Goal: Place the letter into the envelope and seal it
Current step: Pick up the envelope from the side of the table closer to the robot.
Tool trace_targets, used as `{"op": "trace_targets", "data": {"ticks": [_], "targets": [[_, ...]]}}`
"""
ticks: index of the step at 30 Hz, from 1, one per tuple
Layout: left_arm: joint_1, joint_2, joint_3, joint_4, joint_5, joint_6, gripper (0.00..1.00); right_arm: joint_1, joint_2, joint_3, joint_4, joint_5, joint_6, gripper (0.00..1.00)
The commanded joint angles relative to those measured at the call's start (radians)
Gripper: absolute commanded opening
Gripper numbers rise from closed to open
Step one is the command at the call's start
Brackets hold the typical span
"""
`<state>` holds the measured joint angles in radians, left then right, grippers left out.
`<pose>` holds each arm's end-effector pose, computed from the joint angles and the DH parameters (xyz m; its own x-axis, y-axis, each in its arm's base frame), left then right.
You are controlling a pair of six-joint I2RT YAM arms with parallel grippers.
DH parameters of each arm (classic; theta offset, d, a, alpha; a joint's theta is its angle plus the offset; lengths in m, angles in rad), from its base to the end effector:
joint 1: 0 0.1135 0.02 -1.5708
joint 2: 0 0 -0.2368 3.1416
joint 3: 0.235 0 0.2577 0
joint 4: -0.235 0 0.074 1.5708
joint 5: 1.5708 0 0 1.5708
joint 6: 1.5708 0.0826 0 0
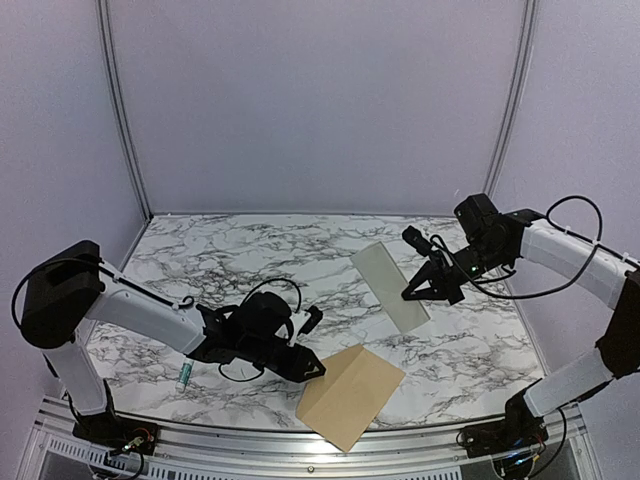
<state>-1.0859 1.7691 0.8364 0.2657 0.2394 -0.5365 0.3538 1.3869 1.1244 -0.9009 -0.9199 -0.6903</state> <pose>0.1623 -0.3500 0.0847 -0.7315 0.3232 -0.6003 0.6660 0.5273 -0.5277 0.2431 0.1598 0.2253 -0.3422 -0.5377 -0.7706 -0.9383 0.1515 0.3109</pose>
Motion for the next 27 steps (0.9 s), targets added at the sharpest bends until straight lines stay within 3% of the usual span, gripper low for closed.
{"op": "trace_targets", "data": {"ticks": [1,9,12,20,22,27], "targets": [[-0.003,0.045,0.035,0.041,0.087,-0.034,0.3,-0.006,-0.028,-0.012,-0.017,0.016,-0.015,0.0],[-0.003,0.076,0.04,0.072,0.148,-0.081,0.16,-0.006,-0.031,-0.019,-0.018,0.012,-0.021,0.0],[-0.002,0.074,0.04,0.075,0.141,-0.073,0.0,-0.006,-0.033,-0.02,-0.023,0.019,-0.031,0.0],[0.048,0.0,0.079,0.066,0.254,0.038,0.0,-0.001,-0.079,0.08,-0.137,-0.012,-0.148,0.0],[0.059,-0.029,0.151,-0.061,0.261,0.093,0.0,0.011,-0.091,0.141,-0.188,-0.016,-0.189,0.0],[0.062,-0.006,0.474,-0.607,0.167,0.376,0.0,0.073,-0.111,0.286,-0.309,-0.015,-0.302,0.0]]}}
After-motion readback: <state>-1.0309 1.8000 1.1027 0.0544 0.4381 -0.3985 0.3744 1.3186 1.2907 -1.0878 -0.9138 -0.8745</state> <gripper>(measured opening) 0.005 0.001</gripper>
